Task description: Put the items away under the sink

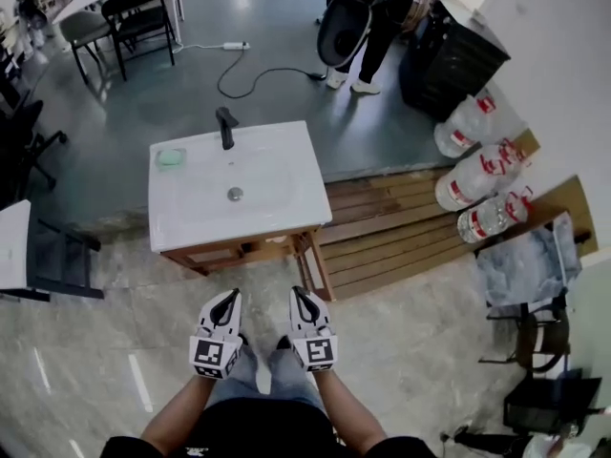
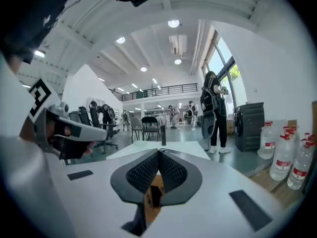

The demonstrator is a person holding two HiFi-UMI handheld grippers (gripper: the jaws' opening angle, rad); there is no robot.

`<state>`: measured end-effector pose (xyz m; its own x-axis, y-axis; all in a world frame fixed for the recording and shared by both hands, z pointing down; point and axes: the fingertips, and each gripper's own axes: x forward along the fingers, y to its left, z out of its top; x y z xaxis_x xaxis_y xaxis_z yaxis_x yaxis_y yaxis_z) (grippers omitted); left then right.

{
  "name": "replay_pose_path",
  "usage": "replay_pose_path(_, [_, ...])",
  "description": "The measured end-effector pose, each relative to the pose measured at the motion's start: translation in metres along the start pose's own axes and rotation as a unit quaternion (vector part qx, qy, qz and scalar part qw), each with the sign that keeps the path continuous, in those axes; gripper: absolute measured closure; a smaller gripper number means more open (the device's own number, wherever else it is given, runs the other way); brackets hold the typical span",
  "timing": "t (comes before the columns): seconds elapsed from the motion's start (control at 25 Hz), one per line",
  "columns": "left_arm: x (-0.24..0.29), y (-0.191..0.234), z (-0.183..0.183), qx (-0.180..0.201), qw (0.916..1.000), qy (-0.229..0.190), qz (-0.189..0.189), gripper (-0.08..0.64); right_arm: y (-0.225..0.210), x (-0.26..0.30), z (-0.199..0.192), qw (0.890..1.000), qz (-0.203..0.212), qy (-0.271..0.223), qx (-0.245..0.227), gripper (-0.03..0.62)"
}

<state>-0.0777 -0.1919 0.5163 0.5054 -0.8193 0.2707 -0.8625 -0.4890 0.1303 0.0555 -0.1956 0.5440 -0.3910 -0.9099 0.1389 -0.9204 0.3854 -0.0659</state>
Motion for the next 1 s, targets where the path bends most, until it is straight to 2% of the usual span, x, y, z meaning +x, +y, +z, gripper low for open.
replay_pose_path(0.2, [-0.048,-0.020,0.096,0.004,0.9988,-0.048,0.001,0.555,0.011,-0.053,0.131,0.998,0.007,-0.061,-0.006,0.580])
replay_pose_path(0.36, [-0.083,-0.029,0.155,0.017,0.9961,-0.086,0.005,0.555,0.006,-0.087,0.193,0.995,-0.015,-0.096,-0.008,0.580])
replay_pose_path(0.56, [-0.117,-0.032,0.179,0.019,0.9937,-0.109,0.020,0.555,0.001,-0.122,0.219,0.991,-0.039,-0.118,-0.042,0.581])
replay_pose_path(0.72, [-0.128,-0.032,0.182,-0.024,0.9948,-0.096,0.022,0.555,0.003,-0.137,0.228,0.990,-0.049,-0.124,-0.048,0.581])
replay_pose_path(0.8, [-0.130,-0.032,0.189,-0.035,0.9937,-0.104,0.020,0.555,0.003,-0.141,0.233,0.989,-0.053,-0.129,-0.048,0.581])
replay_pose_path(1.0, [-0.135,-0.025,0.200,-0.016,0.9929,-0.116,0.024,0.555,0.003,-0.144,0.241,0.987,-0.065,-0.141,-0.046,0.581])
